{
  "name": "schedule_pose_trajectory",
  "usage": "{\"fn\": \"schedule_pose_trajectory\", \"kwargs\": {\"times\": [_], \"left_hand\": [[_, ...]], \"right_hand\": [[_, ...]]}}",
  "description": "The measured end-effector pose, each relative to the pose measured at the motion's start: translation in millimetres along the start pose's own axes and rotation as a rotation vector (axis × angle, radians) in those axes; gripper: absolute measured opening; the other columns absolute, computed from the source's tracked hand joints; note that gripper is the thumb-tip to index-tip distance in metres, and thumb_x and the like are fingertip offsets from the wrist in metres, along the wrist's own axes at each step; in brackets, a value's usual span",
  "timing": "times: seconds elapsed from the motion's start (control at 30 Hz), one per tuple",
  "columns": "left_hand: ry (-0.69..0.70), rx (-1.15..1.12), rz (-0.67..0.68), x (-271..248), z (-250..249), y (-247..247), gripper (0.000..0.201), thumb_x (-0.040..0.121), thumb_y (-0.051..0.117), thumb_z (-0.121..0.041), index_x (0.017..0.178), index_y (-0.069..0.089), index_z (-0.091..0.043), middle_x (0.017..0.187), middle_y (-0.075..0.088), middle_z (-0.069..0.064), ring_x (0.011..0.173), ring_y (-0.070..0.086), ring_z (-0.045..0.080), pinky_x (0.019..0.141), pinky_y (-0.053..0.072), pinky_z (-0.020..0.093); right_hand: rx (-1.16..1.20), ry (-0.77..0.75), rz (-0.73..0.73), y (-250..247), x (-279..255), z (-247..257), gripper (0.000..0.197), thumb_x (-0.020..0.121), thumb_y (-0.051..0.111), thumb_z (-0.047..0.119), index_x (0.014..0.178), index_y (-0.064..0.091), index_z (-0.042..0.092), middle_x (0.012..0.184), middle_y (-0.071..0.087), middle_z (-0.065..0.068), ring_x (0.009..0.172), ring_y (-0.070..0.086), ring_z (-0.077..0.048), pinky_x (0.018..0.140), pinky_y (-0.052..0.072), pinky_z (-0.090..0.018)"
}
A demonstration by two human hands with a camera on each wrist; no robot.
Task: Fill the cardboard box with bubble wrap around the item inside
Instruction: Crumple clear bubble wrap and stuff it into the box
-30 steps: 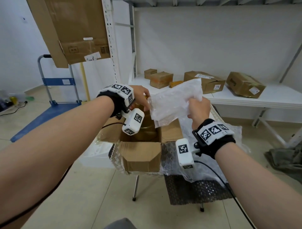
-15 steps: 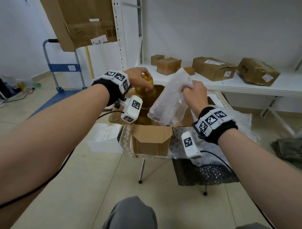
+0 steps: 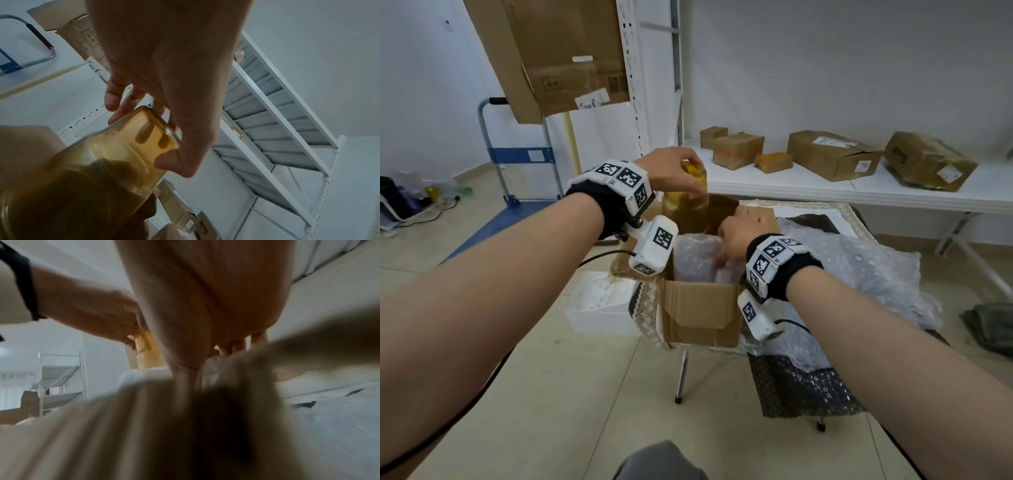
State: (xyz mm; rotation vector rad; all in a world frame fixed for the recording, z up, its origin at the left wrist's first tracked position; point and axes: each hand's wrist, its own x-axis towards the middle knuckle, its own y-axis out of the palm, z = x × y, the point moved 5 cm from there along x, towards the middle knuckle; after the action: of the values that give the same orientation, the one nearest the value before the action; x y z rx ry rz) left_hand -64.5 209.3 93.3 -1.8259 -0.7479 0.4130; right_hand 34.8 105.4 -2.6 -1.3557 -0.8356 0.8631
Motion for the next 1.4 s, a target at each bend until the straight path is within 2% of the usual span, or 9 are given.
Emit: {"fn": "schedule_pose_trajectory", "kwargs": {"times": [0.17, 0.43, 0.53, 0.7, 0.83, 0.9, 1.1, 1.27, 1.4], "left_hand": [[0.026, 0.005, -0.016, 0.4, 0.9, 0.8, 0.06, 0.073, 0.075, -0.035, 0.129, 0.051, -0.032, 0.118, 0.049, -0.003, 0.104, 0.047, 0.02, 0.075, 0.041, 0.028], [0.049, -0.008, -0.077, -0.9, -10.1, -13.8, 0.064, 0.073, 0.075, -0.039, 0.13, 0.05, -0.031, 0.125, 0.053, 0.001, 0.105, 0.049, 0.022, 0.077, 0.045, 0.029], [0.047, -0.016, -0.084, -4.6, -16.0, -21.1, 0.063, 0.071, 0.075, -0.039, 0.13, 0.051, -0.033, 0.124, 0.053, 0.0, 0.106, 0.05, 0.023, 0.077, 0.045, 0.029], [0.051, -0.032, -0.093, -11.6, -26.6, -33.2, 0.061, 0.072, 0.073, -0.033, 0.129, 0.052, -0.03, 0.119, 0.052, -0.001, 0.105, 0.05, 0.022, 0.074, 0.044, 0.027], [0.012, -0.157, -0.093, -18.7, -33.6, -41.7, 0.053, 0.074, 0.071, -0.032, 0.123, 0.053, -0.026, 0.114, 0.056, 0.0, 0.1, 0.051, 0.021, 0.071, 0.042, 0.028], [-0.029, -0.315, -0.073, -22.2, -34.2, -39.8, 0.049, 0.074, 0.068, -0.033, 0.12, 0.053, -0.023, 0.104, 0.06, 0.0, 0.092, 0.053, 0.019, 0.069, 0.044, 0.029], [-0.021, -0.681, 0.153, -31.7, -27.7, -6.3, 0.049, 0.083, 0.066, -0.006, 0.123, 0.039, -0.016, 0.11, 0.046, 0.006, 0.094, 0.053, 0.022, 0.074, 0.052, 0.033], [-0.117, -0.189, 0.342, -33.5, -11.8, 15.2, 0.073, 0.063, 0.07, -0.063, 0.112, 0.05, -0.013, 0.103, 0.068, 0.01, 0.085, 0.068, 0.023, 0.075, 0.057, 0.037], [-0.122, 0.261, 0.483, -34.5, -9.9, 32.5, 0.081, 0.053, 0.051, -0.082, 0.102, 0.063, -0.018, 0.094, 0.07, 0.003, 0.083, 0.066, 0.016, 0.076, 0.051, 0.033]], "right_hand": [[0.079, 0.071, -0.2, -11.0, -0.7, -10.8, 0.053, 0.067, 0.081, 0.053, 0.102, 0.06, 0.02, 0.095, 0.066, -0.004, 0.092, 0.062, -0.025, 0.085, 0.053, -0.04], [0.16, 0.068, -0.014, -16.6, -6.0, -5.5, 0.047, 0.074, 0.064, 0.061, 0.101, 0.07, 0.022, 0.101, 0.07, -0.004, 0.094, 0.064, -0.025, 0.087, 0.055, -0.04], [0.232, -0.001, 0.01, -15.8, -6.8, -6.4, 0.045, 0.084, 0.071, 0.038, 0.125, 0.059, 0.021, 0.132, 0.045, -0.005, 0.105, 0.055, -0.023, 0.091, 0.046, -0.028], [0.504, -0.052, -0.13, -20.2, -7.4, -10.3, 0.026, 0.086, 0.072, 0.019, 0.105, 0.055, 0.016, 0.112, 0.043, -0.003, 0.076, 0.051, -0.014, 0.06, 0.036, -0.017], [1.237, 0.128, -0.097, -30.6, -8.8, -14.1, 0.03, 0.095, 0.052, 0.033, 0.117, 0.051, 0.013, 0.097, 0.062, -0.01, 0.074, 0.062, -0.022, 0.057, 0.05, -0.024], [1.566, 0.202, 0.06, -33.6, -14.1, -13.4, 0.047, 0.094, 0.043, 0.048, 0.129, 0.047, 0.016, 0.109, 0.065, -0.018, 0.09, 0.069, -0.034, 0.072, 0.061, -0.038], [2.118, 0.134, 0.273, -39.1, -30.9, -21.6, 0.049, 0.087, 0.067, 0.045, 0.123, 0.053, 0.014, 0.123, 0.057, -0.017, 0.109, 0.064, -0.042, 0.082, 0.06, -0.049], [1.658, 0.137, 0.143, -29.1, -26.1, -34.9, 0.043, 0.085, 0.069, 0.044, 0.116, 0.056, 0.018, 0.124, 0.061, -0.017, 0.103, 0.067, -0.033, 0.081, 0.06, -0.041], [1.286, 0.154, 0.158, -15.0, -23.3, -34.1, 0.089, 0.067, 0.081, 0.05, 0.142, 0.038, 0.026, 0.127, 0.05, -0.008, 0.1, 0.063, -0.031, 0.074, 0.062, -0.042]]}}
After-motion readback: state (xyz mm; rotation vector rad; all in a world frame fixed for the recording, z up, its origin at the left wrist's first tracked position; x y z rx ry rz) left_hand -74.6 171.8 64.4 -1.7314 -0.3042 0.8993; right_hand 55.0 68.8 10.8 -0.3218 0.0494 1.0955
